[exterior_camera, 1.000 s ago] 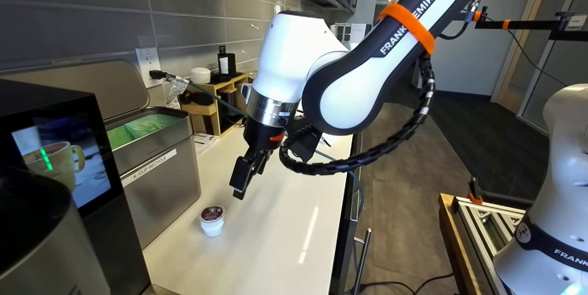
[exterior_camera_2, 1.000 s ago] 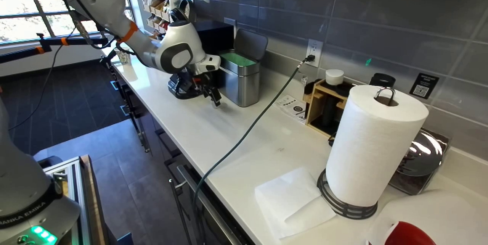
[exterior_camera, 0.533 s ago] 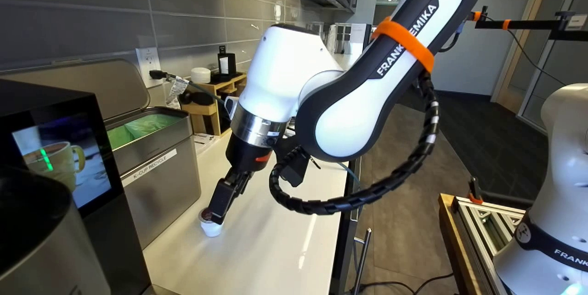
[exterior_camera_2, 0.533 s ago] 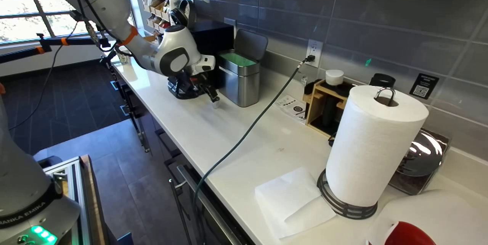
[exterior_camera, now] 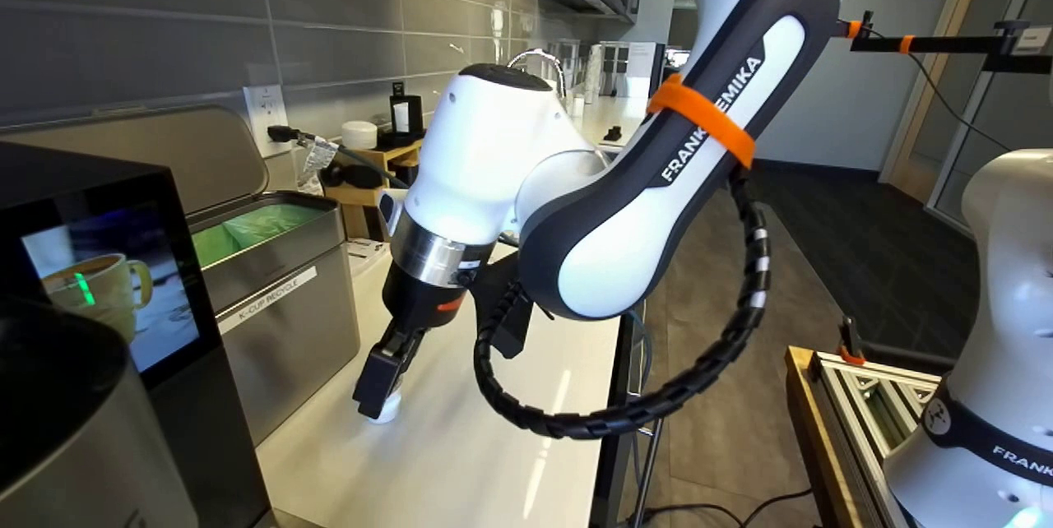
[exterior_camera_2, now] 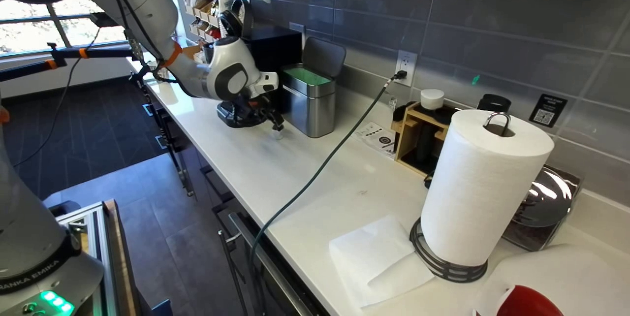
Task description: Wipe the counter with the paper towel
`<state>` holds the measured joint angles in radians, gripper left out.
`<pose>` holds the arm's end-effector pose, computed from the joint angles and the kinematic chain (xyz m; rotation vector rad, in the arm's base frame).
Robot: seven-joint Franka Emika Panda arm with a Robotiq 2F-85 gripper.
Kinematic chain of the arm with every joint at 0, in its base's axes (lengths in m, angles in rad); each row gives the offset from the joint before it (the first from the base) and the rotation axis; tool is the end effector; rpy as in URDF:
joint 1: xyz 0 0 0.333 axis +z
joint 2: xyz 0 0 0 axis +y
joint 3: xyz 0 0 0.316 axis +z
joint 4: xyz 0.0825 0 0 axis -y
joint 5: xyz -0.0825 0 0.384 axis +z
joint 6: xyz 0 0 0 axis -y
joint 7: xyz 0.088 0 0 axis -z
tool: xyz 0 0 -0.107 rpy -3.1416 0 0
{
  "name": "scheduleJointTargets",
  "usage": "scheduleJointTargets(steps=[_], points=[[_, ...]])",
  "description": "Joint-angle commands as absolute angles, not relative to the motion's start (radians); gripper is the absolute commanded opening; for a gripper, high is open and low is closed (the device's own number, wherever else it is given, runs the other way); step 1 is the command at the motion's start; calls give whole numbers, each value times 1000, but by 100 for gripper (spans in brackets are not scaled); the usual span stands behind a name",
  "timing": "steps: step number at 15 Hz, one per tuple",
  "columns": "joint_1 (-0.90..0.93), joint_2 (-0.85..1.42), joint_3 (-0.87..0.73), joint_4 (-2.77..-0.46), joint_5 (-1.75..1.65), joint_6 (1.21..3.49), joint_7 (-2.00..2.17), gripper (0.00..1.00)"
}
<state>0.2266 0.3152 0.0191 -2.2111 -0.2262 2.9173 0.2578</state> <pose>0.5653 0.1559 0.2757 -3.0522 -0.3008 -0.6195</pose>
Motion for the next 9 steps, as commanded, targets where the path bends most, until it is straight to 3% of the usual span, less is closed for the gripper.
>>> scheduleJointTargets(steps=[1,2,4,5,6,7,9], points=[[297,377,-55,-2145,-303,2926,348,100],[309,387,-67,-2133,-311,2922,362,100],[325,402,-81,-2115,-312,2916,372,88],[335,409,-90,-2108,-312,2912,380,76],[345,413,-101,-2103,-316,2909,389,77],[354,416,-112,-2099,-317,2910,397,66],[377,421,-140,-2094,-323,2908,418,60]])
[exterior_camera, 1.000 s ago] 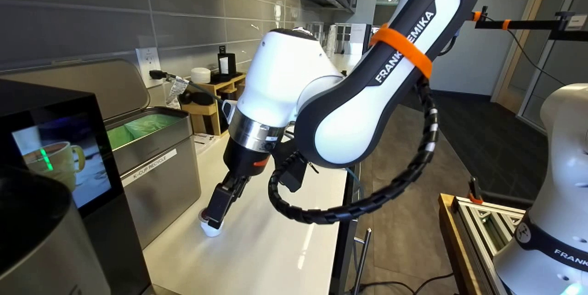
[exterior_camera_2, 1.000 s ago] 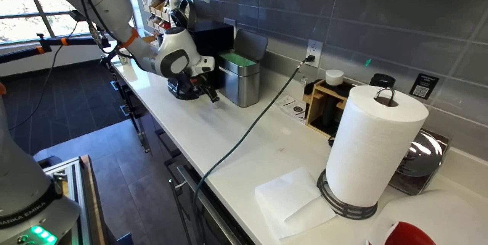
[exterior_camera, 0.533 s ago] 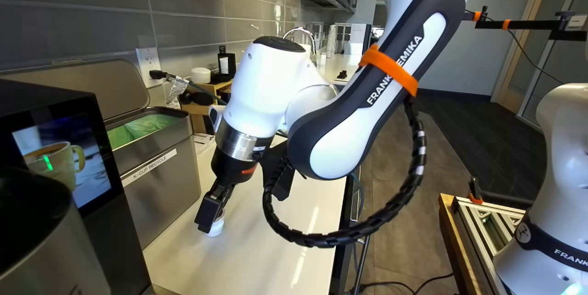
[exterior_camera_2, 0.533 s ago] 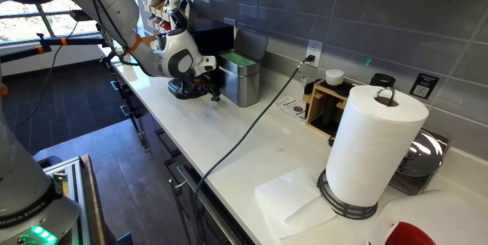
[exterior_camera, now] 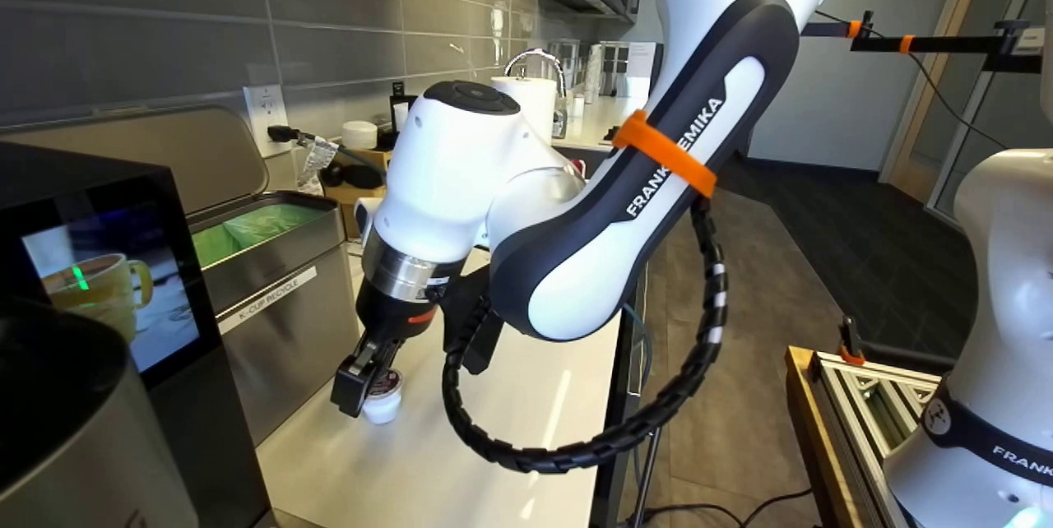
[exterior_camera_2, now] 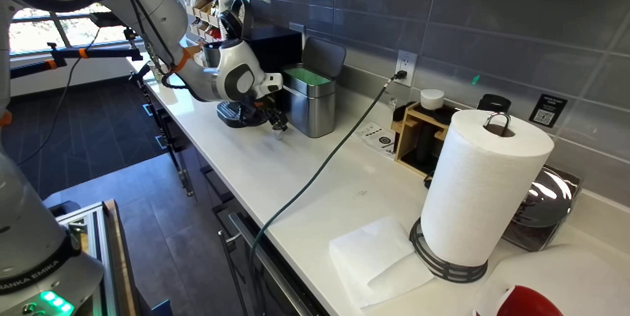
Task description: Wipe the counter with the paper towel
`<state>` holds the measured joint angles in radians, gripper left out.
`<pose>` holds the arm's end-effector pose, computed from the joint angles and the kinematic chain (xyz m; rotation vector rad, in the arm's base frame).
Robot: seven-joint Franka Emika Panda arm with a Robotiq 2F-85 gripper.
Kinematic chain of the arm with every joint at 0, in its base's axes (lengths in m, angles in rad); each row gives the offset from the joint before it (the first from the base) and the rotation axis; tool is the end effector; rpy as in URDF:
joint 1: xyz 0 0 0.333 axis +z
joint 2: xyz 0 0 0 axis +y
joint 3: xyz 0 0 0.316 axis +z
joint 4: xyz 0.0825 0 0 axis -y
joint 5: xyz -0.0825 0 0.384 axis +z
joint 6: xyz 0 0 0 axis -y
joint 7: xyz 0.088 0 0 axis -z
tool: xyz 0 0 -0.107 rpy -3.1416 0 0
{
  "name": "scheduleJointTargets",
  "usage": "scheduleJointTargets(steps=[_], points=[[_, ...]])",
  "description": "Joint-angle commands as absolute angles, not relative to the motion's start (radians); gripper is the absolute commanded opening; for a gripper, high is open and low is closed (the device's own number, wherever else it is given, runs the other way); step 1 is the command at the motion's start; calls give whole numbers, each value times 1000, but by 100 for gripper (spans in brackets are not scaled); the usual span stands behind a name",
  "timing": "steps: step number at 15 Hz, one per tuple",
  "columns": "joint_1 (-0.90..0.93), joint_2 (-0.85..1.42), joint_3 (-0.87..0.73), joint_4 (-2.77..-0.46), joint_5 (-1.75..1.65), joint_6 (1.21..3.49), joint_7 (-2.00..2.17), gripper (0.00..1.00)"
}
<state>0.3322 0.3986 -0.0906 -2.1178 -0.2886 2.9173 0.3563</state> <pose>0.5886 0.1652 0.2638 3.0325 0.2557 0.6515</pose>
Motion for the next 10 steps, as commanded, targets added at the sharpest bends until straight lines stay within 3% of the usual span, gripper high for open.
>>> scheduleJointTargets(steps=[1,3,5,7,10], points=[[392,419,-159,-2094,-331,2900,434,61],[416,412,-191,-2101,-340,2894,460,67],[441,411,-223,-2102,-350,2892,482,87],[455,407,-236,-2107,-347,2884,488,97],[442,390,-207,-2122,-323,2857,462,100]])
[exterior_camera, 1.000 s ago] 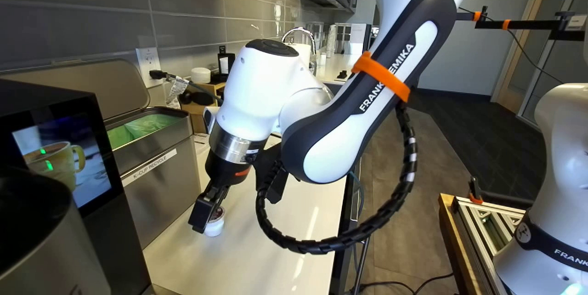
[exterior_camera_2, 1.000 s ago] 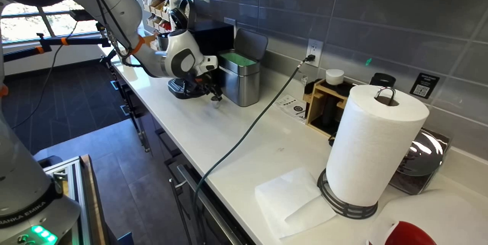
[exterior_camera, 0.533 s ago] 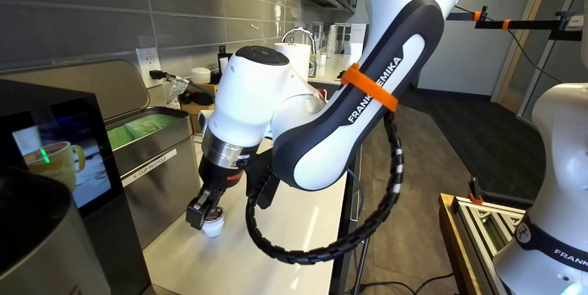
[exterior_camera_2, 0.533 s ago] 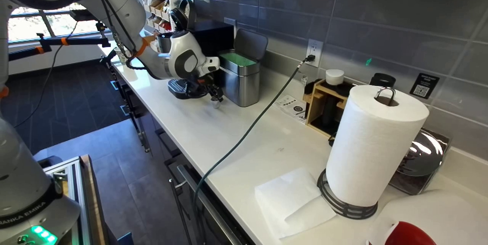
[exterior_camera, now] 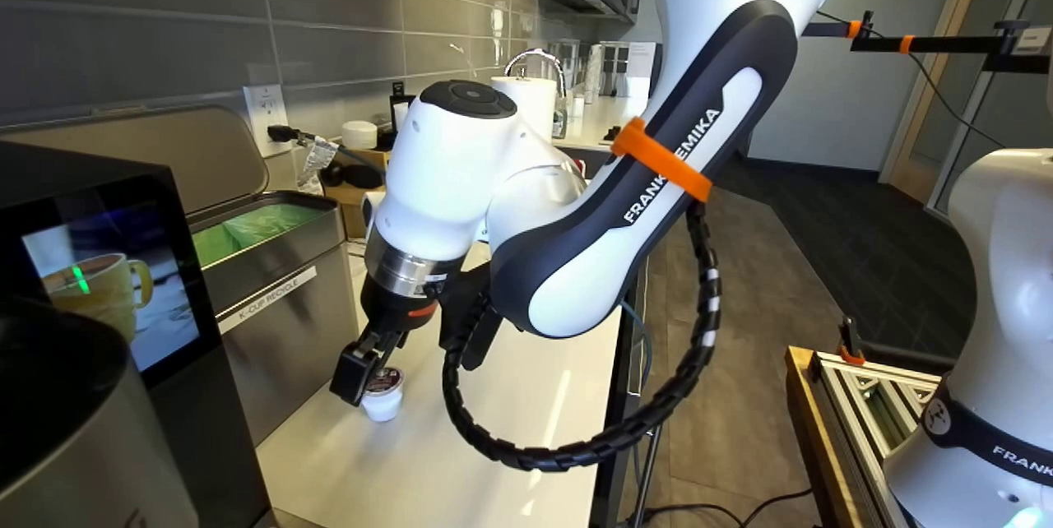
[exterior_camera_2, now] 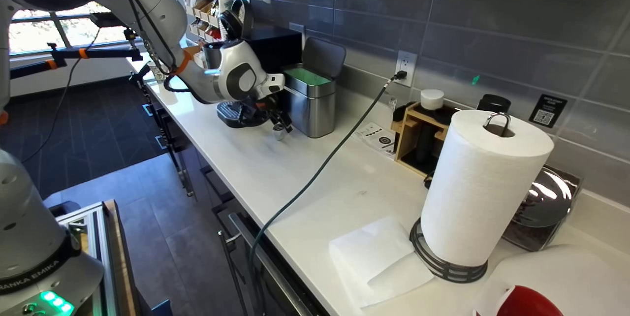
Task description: Wipe the counter with the paper towel
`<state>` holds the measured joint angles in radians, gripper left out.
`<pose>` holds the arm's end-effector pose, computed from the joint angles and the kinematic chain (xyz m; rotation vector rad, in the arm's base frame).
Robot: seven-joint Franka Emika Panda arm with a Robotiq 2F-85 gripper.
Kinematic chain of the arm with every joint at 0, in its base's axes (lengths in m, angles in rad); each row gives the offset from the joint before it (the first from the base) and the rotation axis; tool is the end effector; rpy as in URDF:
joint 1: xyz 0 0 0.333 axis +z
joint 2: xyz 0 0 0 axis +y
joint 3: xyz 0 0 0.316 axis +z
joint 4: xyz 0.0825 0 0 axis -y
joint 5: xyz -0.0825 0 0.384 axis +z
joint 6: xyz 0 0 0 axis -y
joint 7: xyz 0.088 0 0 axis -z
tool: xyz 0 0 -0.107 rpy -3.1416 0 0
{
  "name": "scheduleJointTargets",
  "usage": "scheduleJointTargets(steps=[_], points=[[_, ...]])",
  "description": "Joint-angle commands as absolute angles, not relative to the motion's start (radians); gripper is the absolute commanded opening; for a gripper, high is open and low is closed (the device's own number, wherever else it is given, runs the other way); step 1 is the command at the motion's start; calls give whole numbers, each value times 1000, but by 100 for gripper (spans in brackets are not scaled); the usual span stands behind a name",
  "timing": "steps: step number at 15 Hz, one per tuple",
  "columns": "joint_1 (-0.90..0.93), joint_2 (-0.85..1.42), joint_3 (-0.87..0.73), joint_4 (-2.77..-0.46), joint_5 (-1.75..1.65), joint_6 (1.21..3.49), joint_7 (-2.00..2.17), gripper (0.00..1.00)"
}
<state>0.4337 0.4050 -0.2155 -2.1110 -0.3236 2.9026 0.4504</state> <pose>0.5920 0.1556 0.2640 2.9882 0.1520 0.6529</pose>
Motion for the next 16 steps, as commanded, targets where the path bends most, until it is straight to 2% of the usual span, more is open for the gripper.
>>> scheduleJointTargets(steps=[1,5,7,9,11,12,13,14,15,16], points=[[438,388,-199,-2125,-322,2854,457,98],[443,386,-199,-2122,-337,2814,480,90],[448,388,-207,-2119,-348,2811,498,82],[446,389,-205,-2118,-350,2822,503,69],[446,389,-203,-2116,-350,2822,503,70],[448,387,-204,-2115,-352,2822,504,63],[450,385,-206,-2116,-356,2819,505,64],[450,381,-204,-2117,-357,2819,504,61],[449,375,-201,-2120,-357,2819,500,44],[449,367,-199,-2124,-359,2819,497,43]])
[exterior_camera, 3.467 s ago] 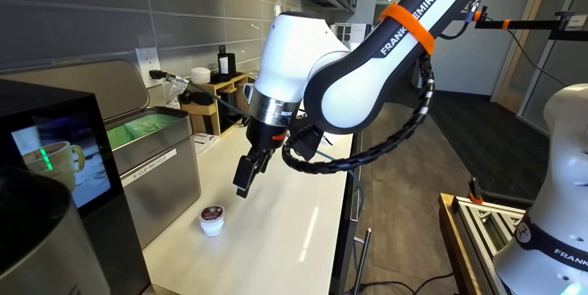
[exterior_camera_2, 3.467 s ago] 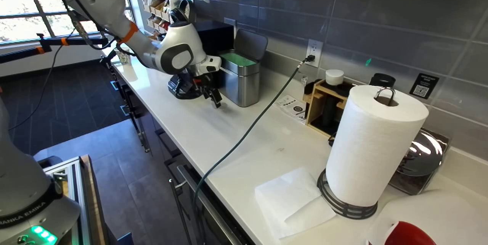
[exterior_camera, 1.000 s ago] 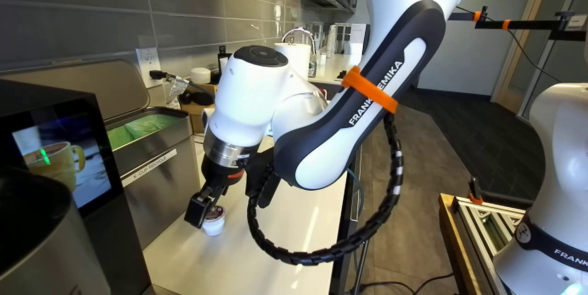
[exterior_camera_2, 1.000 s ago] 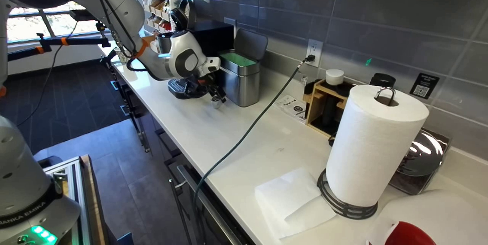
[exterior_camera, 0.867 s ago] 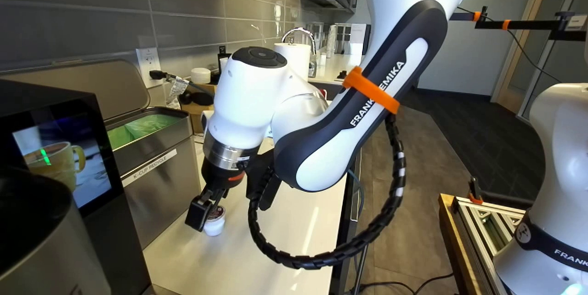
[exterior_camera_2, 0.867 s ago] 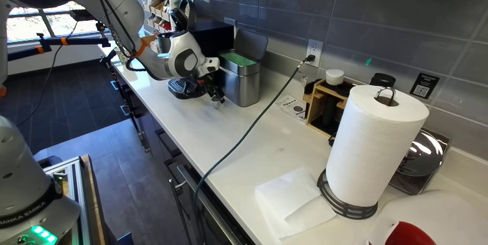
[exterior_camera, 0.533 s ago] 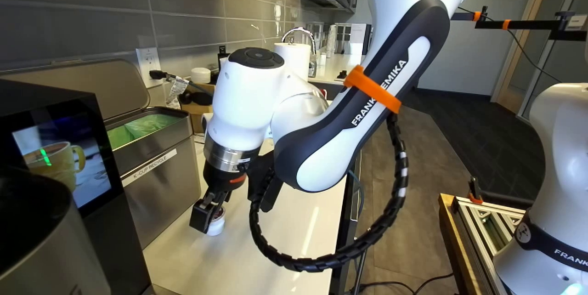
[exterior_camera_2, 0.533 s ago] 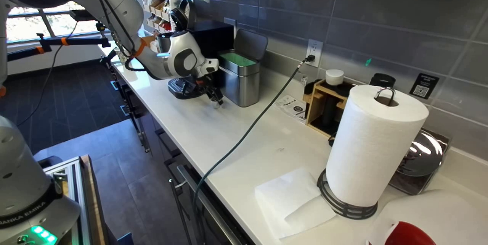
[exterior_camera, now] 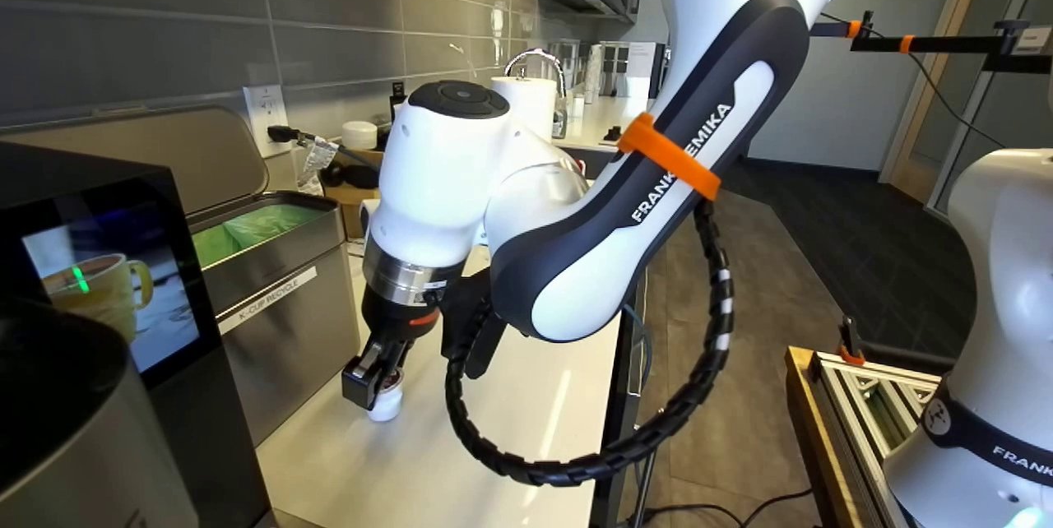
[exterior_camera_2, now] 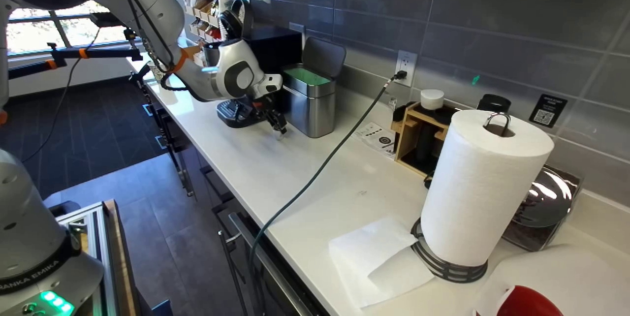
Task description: Wipe the counter with the paper towel
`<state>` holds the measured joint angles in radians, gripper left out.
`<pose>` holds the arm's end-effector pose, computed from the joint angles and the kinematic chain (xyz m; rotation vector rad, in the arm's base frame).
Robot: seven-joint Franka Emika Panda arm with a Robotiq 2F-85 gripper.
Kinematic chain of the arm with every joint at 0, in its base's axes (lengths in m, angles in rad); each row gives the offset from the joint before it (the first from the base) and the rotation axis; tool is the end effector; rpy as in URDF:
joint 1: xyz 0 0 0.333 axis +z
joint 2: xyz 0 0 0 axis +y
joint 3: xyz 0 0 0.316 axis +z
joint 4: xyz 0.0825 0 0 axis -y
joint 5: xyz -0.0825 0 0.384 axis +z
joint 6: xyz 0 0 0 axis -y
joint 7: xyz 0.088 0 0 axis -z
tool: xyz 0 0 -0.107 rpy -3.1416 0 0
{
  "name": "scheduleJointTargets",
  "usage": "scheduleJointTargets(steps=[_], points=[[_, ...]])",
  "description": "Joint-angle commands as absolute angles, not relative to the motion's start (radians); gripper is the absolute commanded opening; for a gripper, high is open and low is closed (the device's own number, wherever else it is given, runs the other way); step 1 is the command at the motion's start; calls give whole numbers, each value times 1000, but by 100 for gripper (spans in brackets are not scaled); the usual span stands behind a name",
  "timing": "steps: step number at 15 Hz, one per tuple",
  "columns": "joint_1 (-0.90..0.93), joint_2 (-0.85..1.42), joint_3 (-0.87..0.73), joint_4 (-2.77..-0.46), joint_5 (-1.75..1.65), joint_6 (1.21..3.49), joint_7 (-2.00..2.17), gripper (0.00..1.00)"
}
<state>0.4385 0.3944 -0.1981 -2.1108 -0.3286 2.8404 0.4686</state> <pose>0.5860 0.1649 0.2626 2.9887 0.1462 0.5834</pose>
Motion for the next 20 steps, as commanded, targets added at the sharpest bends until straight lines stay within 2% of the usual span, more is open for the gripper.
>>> scheduleJointTargets(steps=[1,2,6,18,20], points=[[439,360,-187,-2130,-352,2827,482,40],[436,355,-182,-2130,-349,2827,478,29],[414,328,-145,-2145,-329,2820,451,24],[312,41,3,-2350,-325,2806,333,24],[343,-22,-21,-2387,-332,2804,337,24]])
